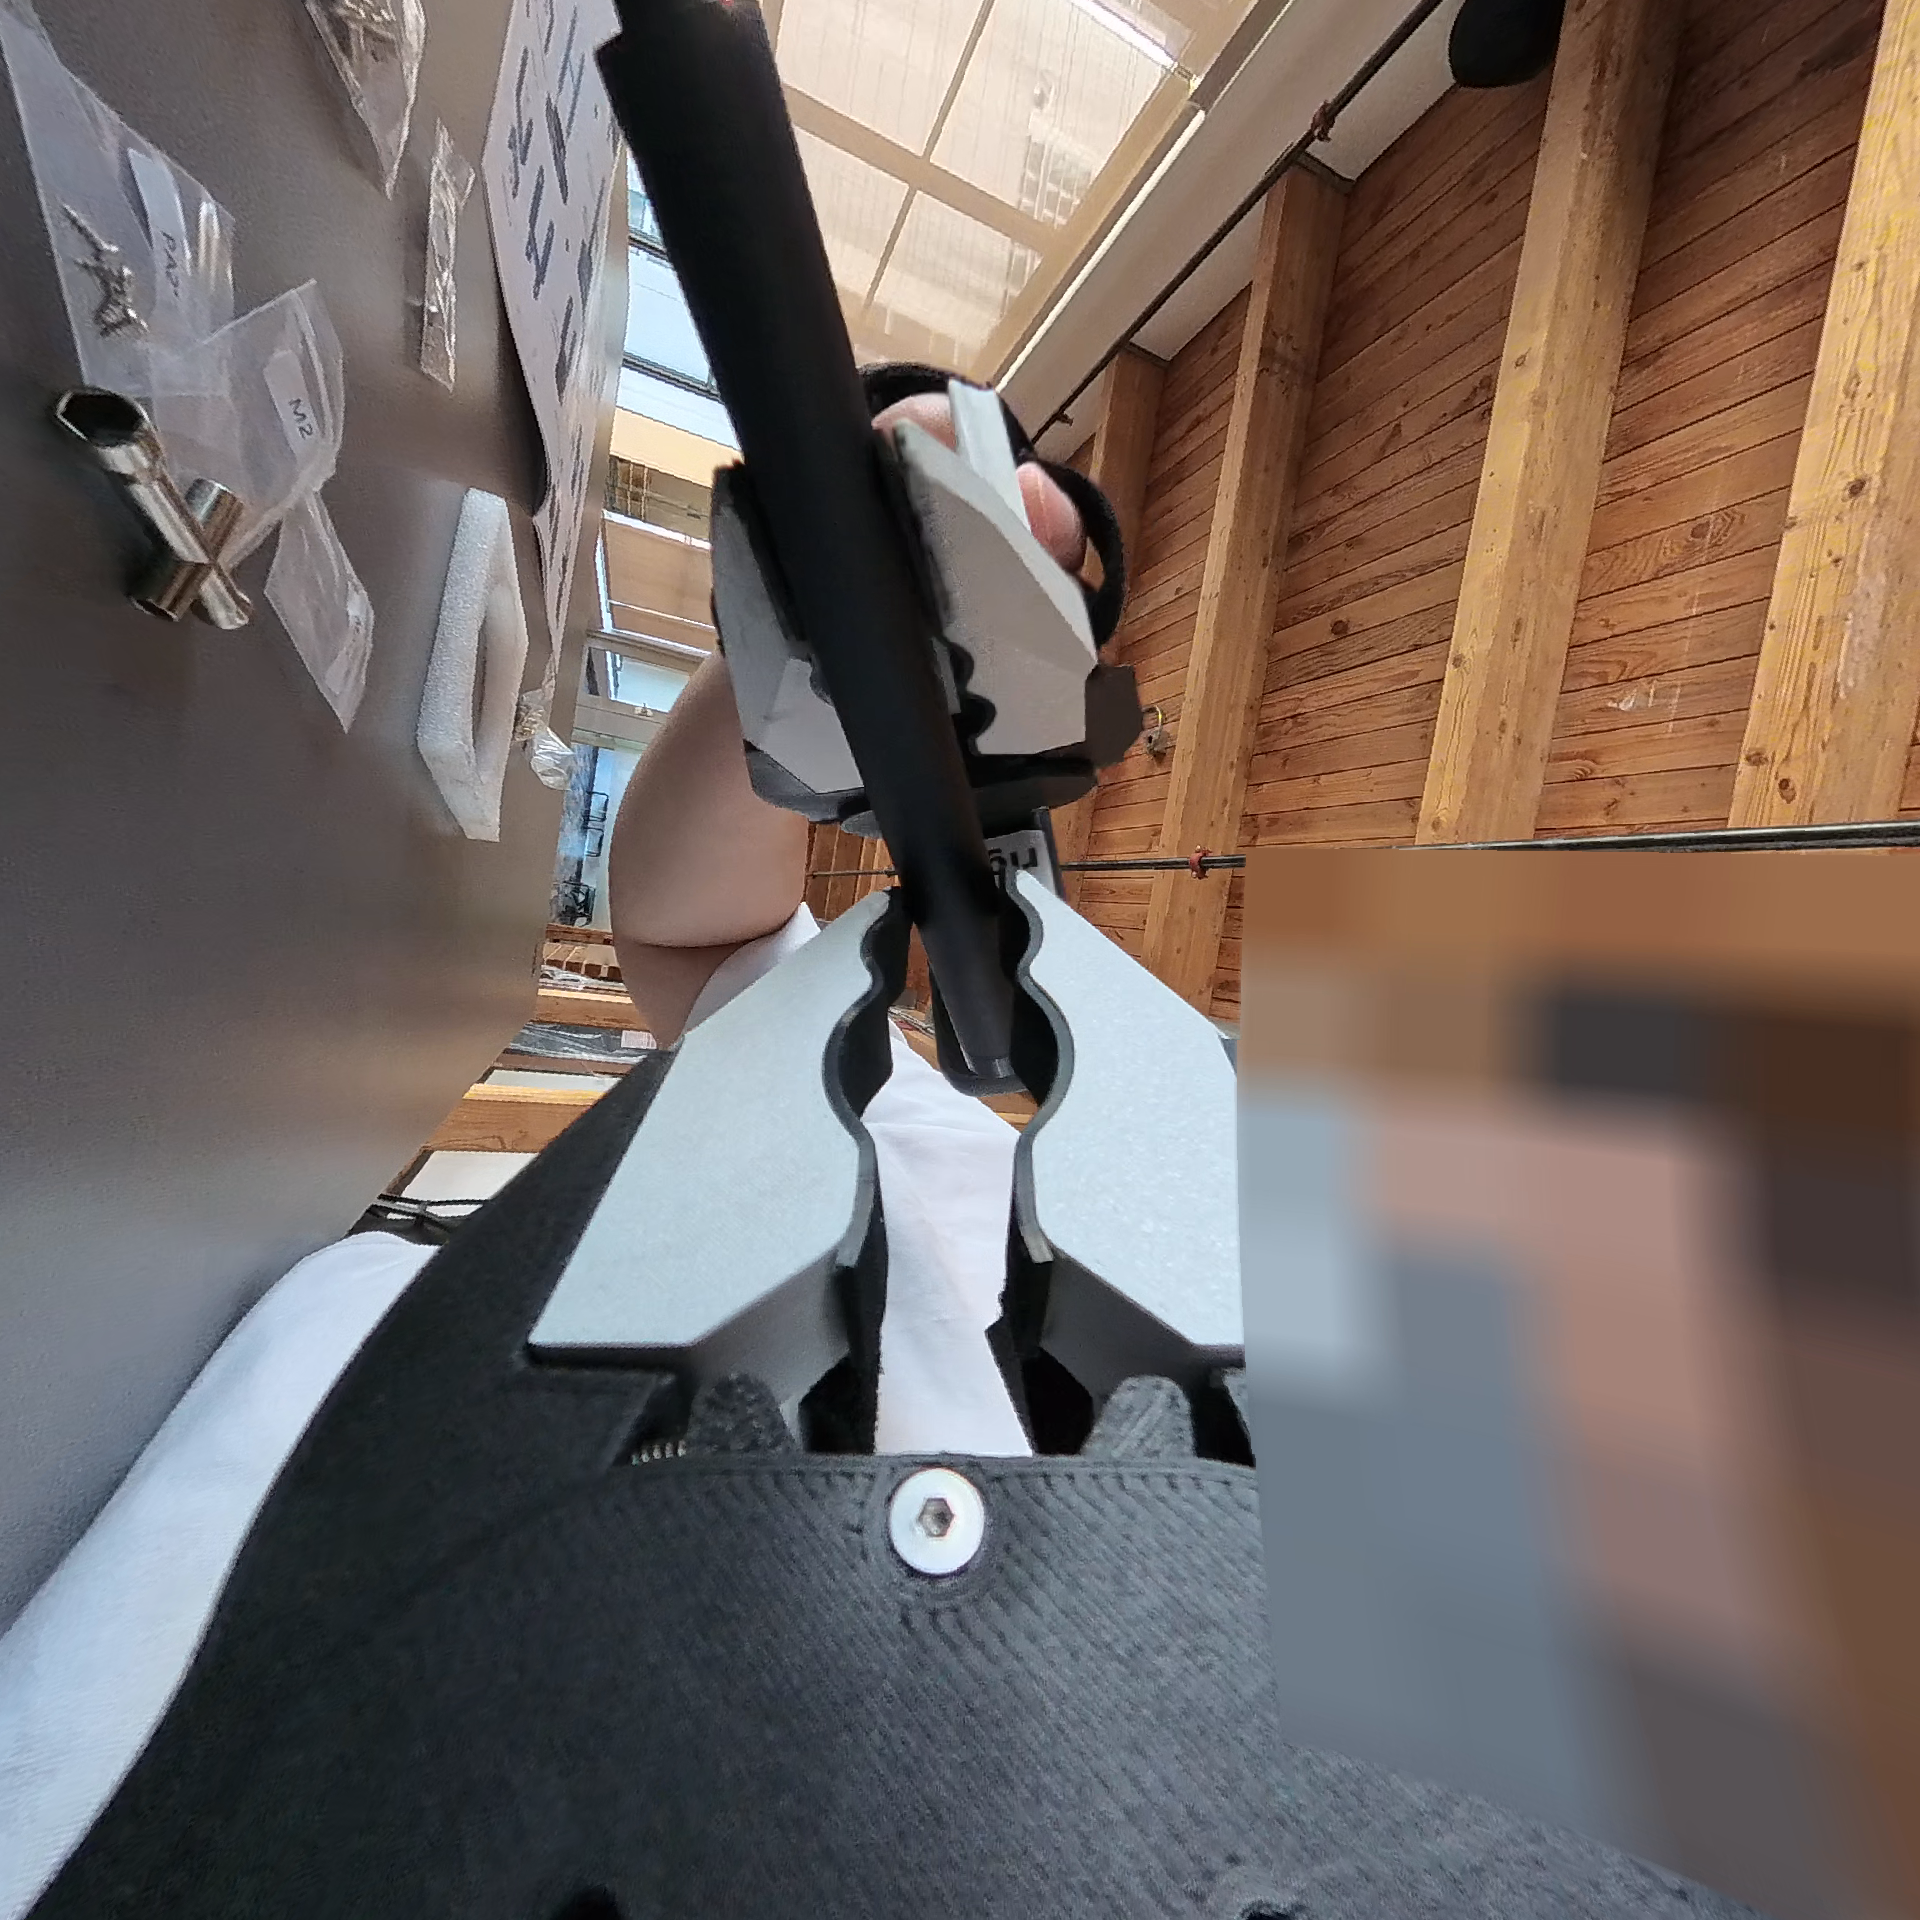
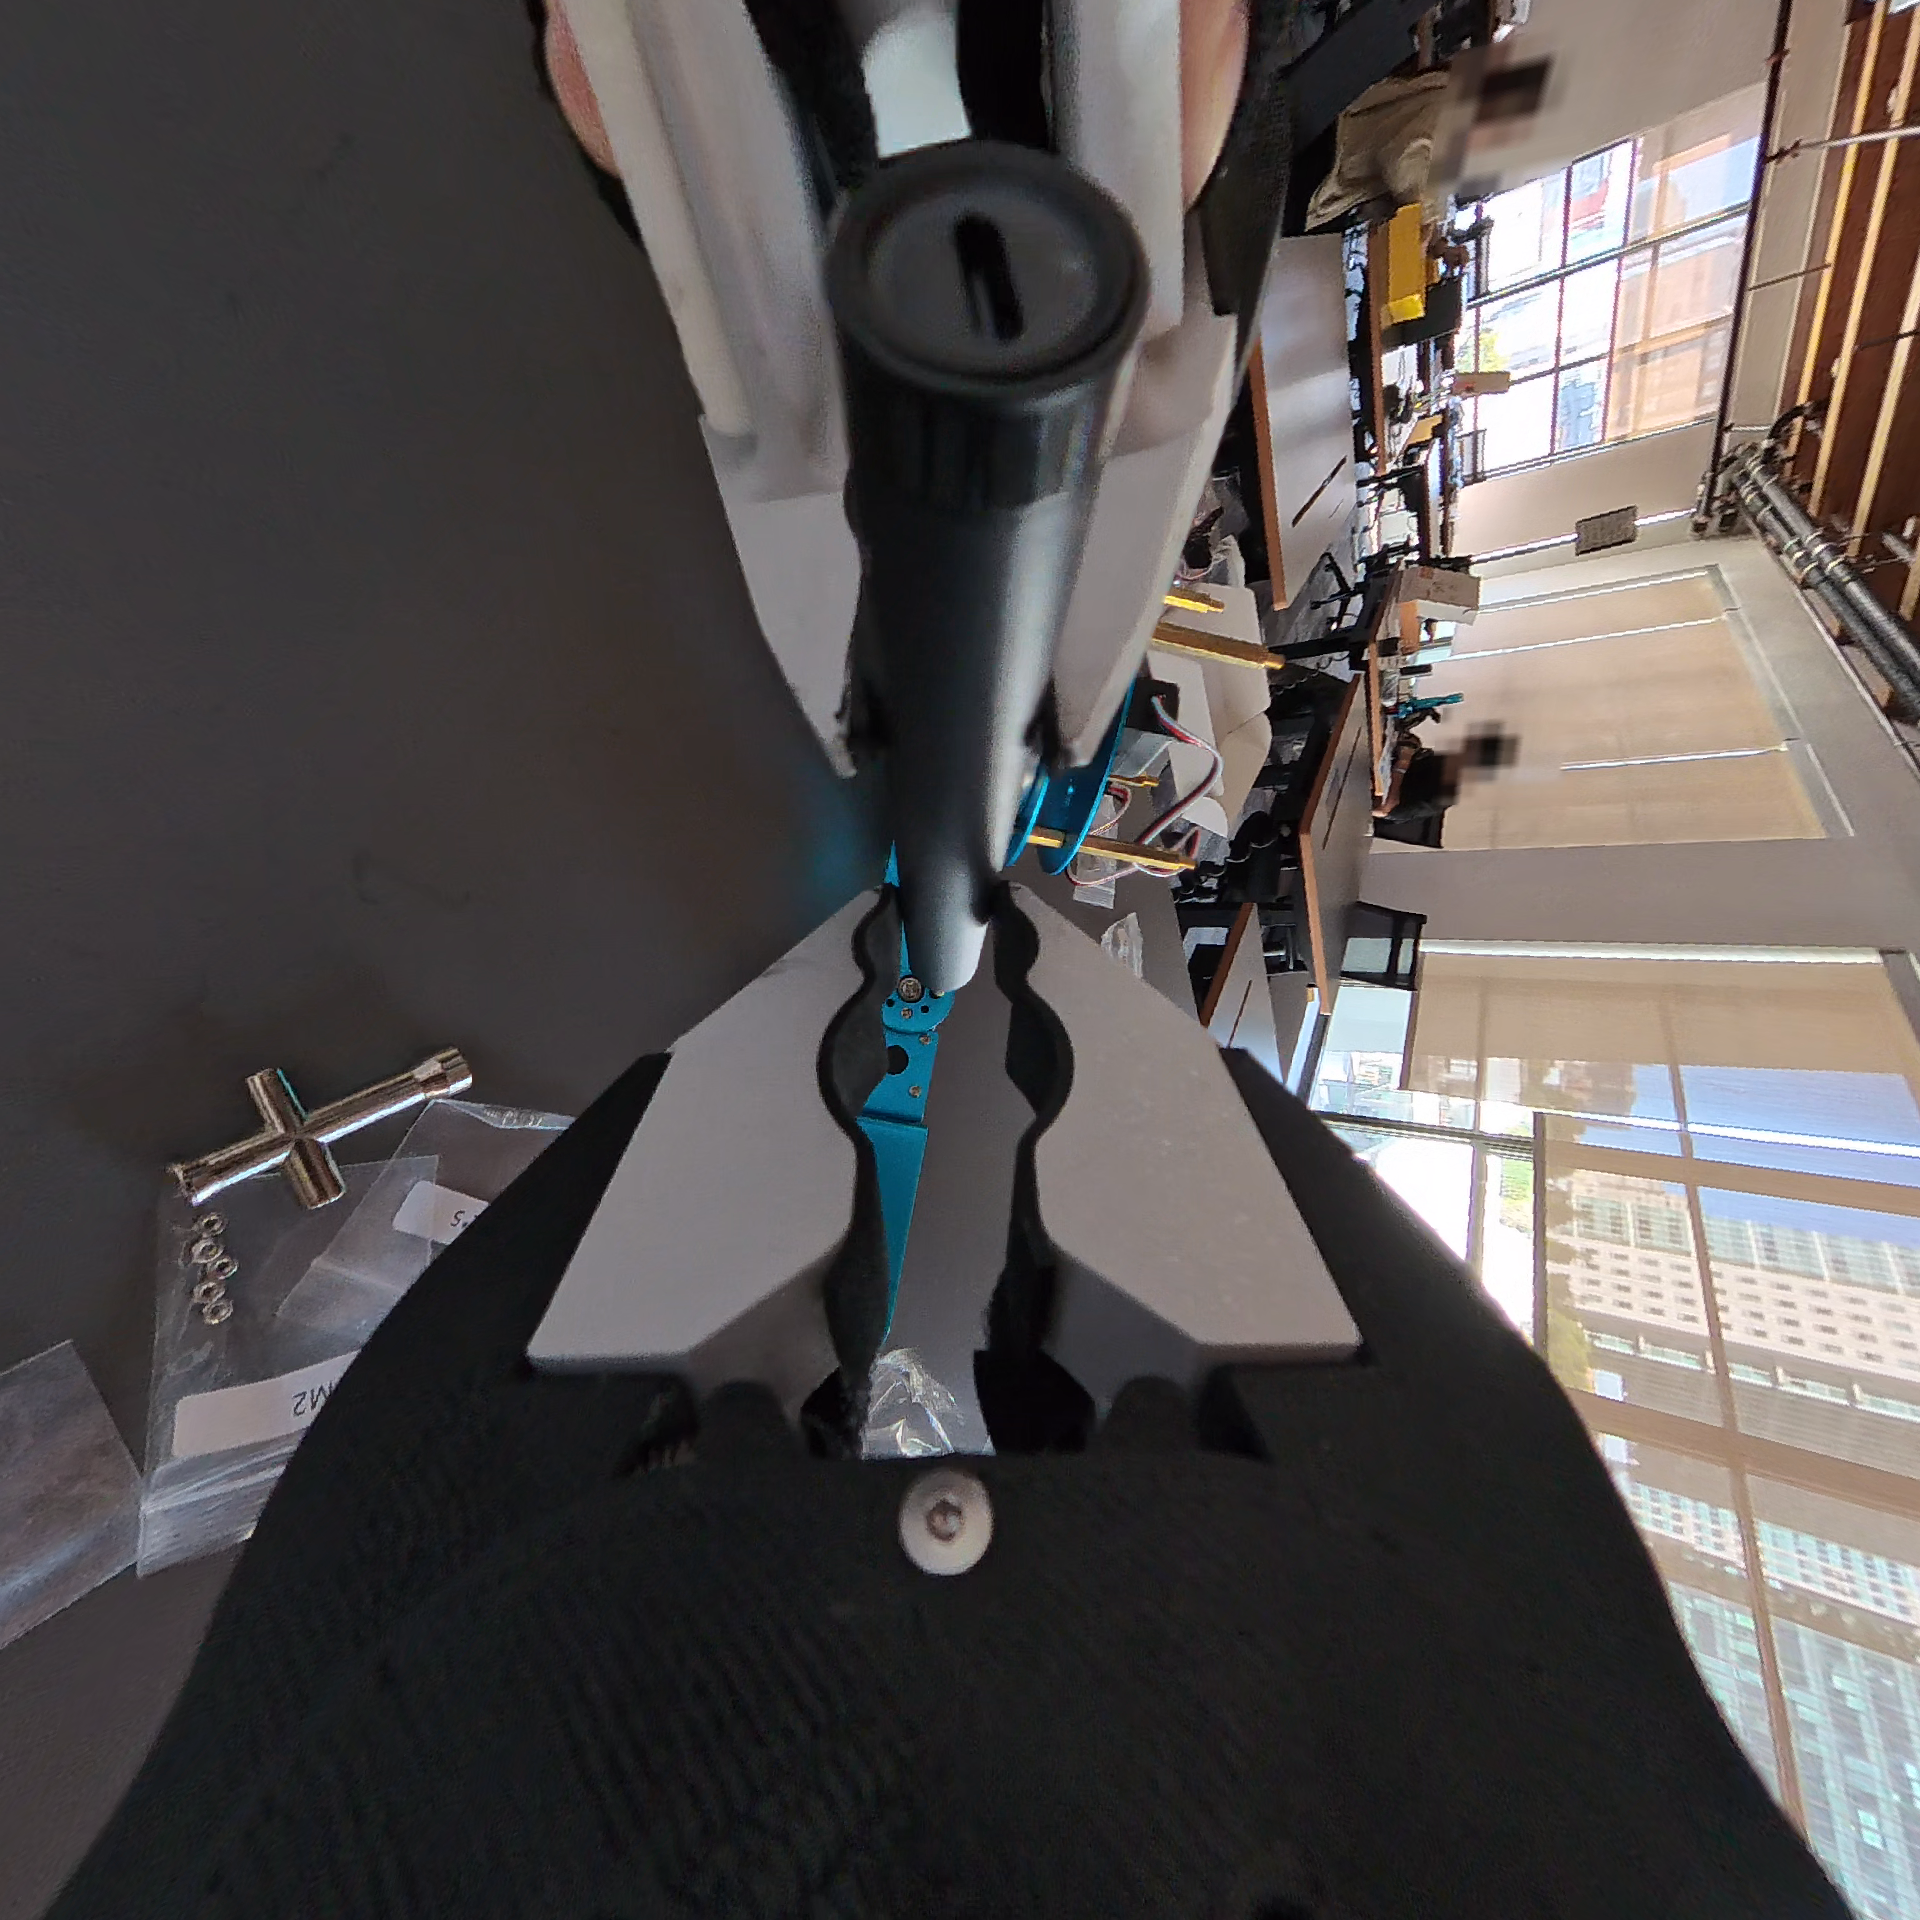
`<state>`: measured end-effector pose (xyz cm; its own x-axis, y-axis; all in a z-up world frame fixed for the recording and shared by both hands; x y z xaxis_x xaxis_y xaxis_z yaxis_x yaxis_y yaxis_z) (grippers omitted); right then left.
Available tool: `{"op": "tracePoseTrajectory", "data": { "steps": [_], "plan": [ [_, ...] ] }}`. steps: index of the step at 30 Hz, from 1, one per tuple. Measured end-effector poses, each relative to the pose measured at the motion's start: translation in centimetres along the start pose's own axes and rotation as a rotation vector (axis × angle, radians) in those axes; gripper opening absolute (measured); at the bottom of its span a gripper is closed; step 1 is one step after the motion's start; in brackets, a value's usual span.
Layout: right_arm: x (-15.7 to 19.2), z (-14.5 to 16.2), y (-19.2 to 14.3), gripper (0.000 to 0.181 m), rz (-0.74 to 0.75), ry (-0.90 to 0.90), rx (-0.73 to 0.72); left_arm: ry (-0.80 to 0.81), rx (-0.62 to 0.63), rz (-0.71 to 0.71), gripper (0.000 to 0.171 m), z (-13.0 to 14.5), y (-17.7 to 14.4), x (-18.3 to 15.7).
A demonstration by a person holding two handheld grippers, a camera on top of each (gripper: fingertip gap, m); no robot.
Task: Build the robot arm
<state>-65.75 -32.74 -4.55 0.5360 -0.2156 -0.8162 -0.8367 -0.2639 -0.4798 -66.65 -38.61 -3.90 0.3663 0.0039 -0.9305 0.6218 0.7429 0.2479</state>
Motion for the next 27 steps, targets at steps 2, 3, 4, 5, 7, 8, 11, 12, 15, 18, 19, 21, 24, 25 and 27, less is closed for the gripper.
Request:
{"op": "tracePoseTrajectory", "data": {
  "steps": [2,3,4,5,7,8,11,12,15,18,19,21,24,25,27],
  "plan": [
    [0.1,0.01,-0.02,0.016,0.001,0.0,-0.003,0.004,0.003,-0.009,0.016,0.05,0.02,0.15],
    [0.1,-0.02,-0.04,0.016,-0.002,0.0,-0.006,0.001,0.006,-0.009,0.016,0.07,0.05,0.16],
    [0.08,-0.04,-0.05,0.016,-0.01,0.007,-0.008,-0.001,0.007,-0.008,0.016,0.09,0.07,0.16],
    [0.08,-0.04,-0.05,0.016,-0.025,0.017,-0.007,-0.002,0.006,-0.01,0.016,0.09,0.09,0.18],
    [0.03,-0.16,-0.08,0.016,-0.045,0.019,-0.015,-0.001,0.006,-0.016,0.016,0.07,0.09,0.23],
    [0.04,-0.19,-0.07,0.017,-0.055,0.016,-0.012,-0.001,0.006,-0.018,0.016,0.07,0.08,0.26],
    [0.04,-0.18,0.06,0.017,-0.068,0.007,-0.002,-0.001,0.008,-0.022,0.016,0.08,0.04,0.29],
    [0.0,-0.19,0.06,0.017,-0.068,0.006,-0.003,-0.001,0.008,-0.022,0.016,0.08,0.05,0.29],
    [-0.06,-0.09,0.07,0.016,-0.069,0.024,-0.002,-0.004,0.004,-0.017,0.016,0.0,0.05,0.17],
    [-0.15,-0.03,0.11,0.016,-0.063,0.035,-0.001,-0.006,0.001,-0.014,0.016,-0.1,0.06,0.1],
    [-0.15,-0.05,0.12,0.016,-0.059,0.033,-0.002,-0.007,0.001,-0.014,0.016,-0.1,0.06,0.08],
    [-0.13,-0.04,0.12,0.016,-0.053,0.035,-0.003,-0.008,0.001,-0.014,0.016,-0.1,0.07,0.08],
    [-0.22,0.05,0.13,0.017,-0.053,0.058,-0.01,-0.01,-0.002,-0.01,0.016,-0.13,0.09,0.02],
    [-0.3,0.09,0.12,0.017,-0.051,0.067,-0.013,-0.013,-0.004,-0.005,0.016,-0.16,0.11,-0.07],
    [-0.44,0.17,0.12,0.017,-0.049,0.086,-0.017,-0.019,-0.011,0.006,0.016,-0.24,0.18,-0.23]
  ]
}}
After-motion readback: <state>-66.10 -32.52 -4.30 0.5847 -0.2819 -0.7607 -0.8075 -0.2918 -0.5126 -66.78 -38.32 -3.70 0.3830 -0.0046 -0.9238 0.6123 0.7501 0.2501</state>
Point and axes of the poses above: each gripper's, where its closed fingertips meet, y out along the fingers, z out of its underside, x = y × z across the jaws, the point moved 5 cm from there along -y, back along the fingers, and after that the axes turned 3 degrees about y, right-handed, at the moved point
